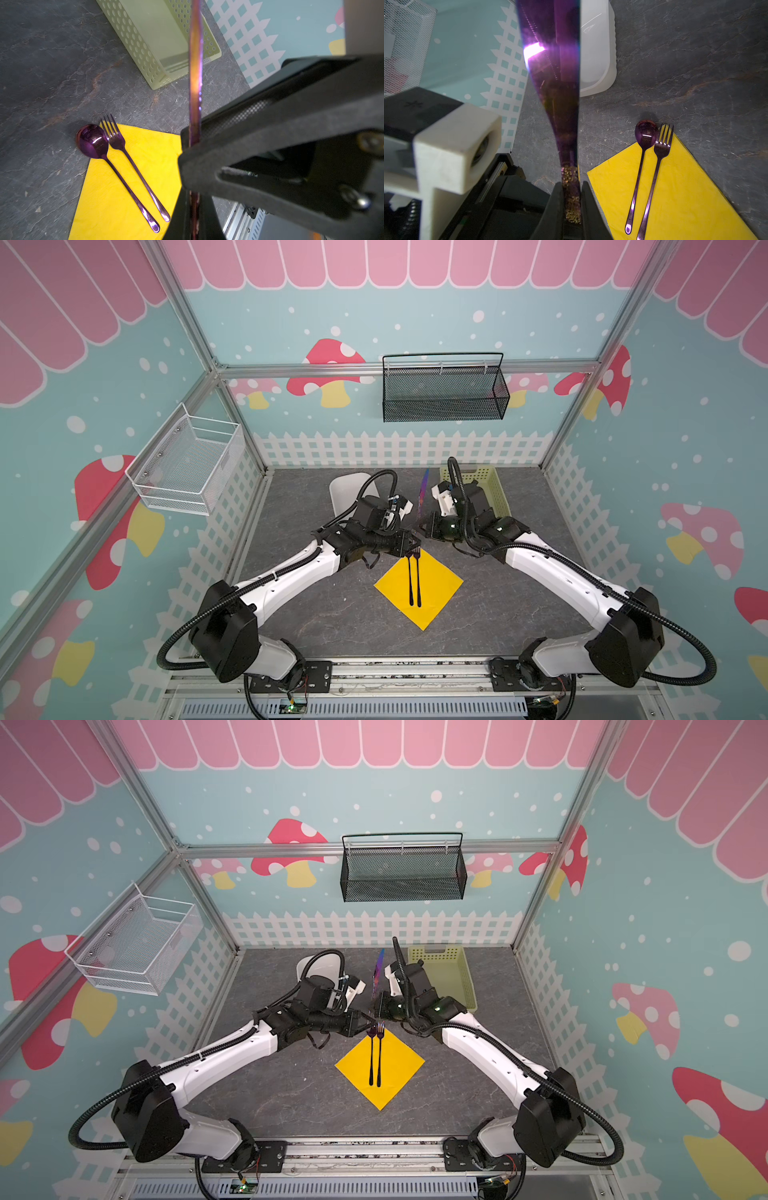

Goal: Place the utensils on the paper napkin and roll it up
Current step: 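Lower the purple knife beside the fork with the right gripper while the left withdraws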

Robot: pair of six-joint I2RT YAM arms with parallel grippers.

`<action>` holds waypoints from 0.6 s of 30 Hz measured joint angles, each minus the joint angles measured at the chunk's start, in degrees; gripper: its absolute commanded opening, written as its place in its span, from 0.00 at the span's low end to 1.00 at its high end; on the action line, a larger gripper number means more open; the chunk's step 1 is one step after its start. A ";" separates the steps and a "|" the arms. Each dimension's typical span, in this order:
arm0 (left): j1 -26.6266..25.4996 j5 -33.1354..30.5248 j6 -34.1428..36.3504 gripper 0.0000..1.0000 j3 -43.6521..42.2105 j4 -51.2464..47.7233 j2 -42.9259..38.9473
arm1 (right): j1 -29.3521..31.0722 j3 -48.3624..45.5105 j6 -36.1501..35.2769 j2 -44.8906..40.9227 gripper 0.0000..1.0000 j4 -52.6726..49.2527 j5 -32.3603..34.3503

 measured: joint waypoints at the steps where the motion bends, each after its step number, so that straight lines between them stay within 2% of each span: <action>1: 0.00 0.02 0.00 0.09 0.00 -0.02 0.04 | 0.00 0.00 -0.15 0.00 0.08 -0.09 0.04; 7: 0.00 0.02 0.07 0.22 0.00 0.02 0.04 | 0.00 0.24 -1.73 0.26 0.05 -1.90 1.64; 14: 0.24 0.02 0.00 0.25 -0.02 0.02 -0.92 | -0.46 0.39 -5.03 0.90 0.05 -6.10 3.82; 18: 2.47 0.17 -0.02 0.25 -0.76 0.00 -3.21 | -1.25 -0.22 -6.93 0.90 0.05 -7.10 4.24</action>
